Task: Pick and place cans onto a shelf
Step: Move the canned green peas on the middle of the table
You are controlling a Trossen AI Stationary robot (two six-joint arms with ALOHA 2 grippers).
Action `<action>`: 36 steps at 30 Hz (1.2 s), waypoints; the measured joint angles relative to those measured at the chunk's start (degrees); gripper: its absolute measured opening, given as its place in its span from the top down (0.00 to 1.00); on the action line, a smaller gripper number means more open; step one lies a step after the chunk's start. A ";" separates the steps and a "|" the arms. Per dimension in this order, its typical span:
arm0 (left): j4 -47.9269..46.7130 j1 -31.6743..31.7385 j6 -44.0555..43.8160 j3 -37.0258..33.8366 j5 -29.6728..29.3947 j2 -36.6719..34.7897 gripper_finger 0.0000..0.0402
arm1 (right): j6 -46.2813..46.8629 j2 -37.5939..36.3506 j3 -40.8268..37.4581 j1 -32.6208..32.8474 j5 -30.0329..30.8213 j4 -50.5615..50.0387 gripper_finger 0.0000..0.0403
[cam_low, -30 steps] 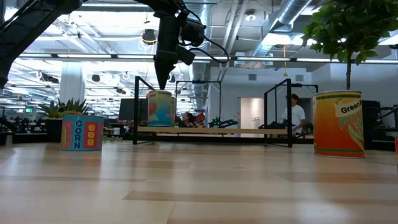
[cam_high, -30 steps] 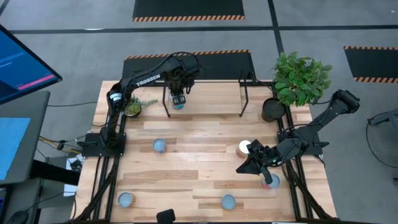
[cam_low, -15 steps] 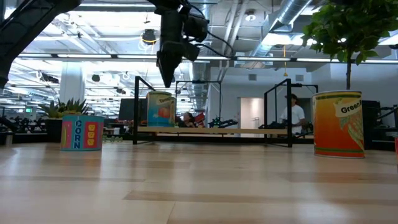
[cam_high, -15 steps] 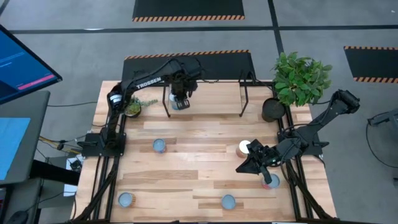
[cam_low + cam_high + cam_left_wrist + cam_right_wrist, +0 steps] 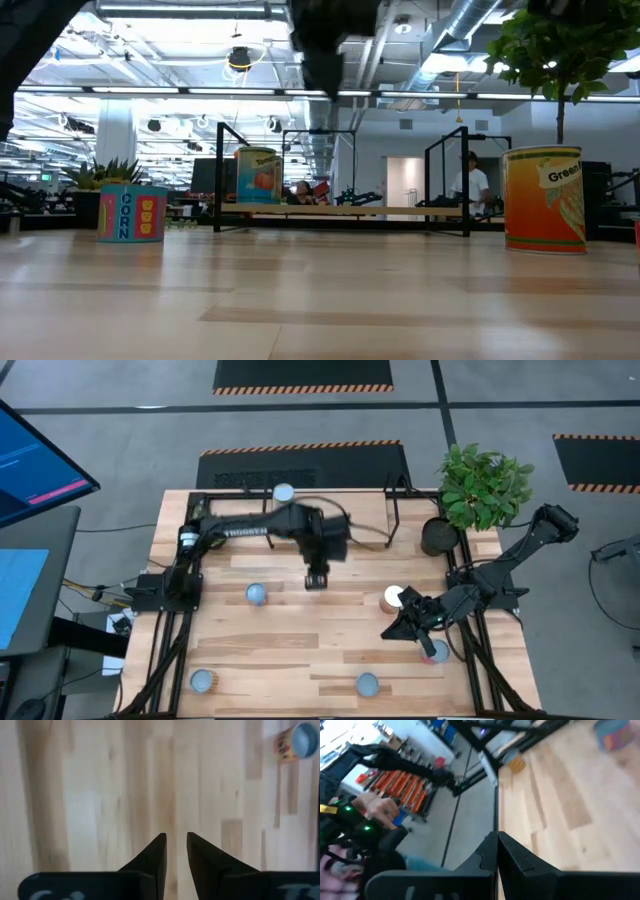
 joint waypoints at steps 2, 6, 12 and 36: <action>4.04 -2.96 0.10 0.00 -3.07 0.00 0.85 | 2.39 0.00 0.00 0.44 -3.16 -0.65 0.92; 7.78 -7.37 0.17 0.00 -10.56 0.00 0.85 | 9.13 -0.02 0.00 3.66 -6.70 -3.02 0.92; 3.62 -9.50 -1.89 0.00 -15.83 0.00 0.86 | 23.12 -0.02 0.00 11.86 -1.76 -18.77 0.92; -18.11 -14.72 -14.38 -3.01 -22.26 -3.82 1.00 | 61.01 19.44 10.23 13.49 18.51 -64.03 0.98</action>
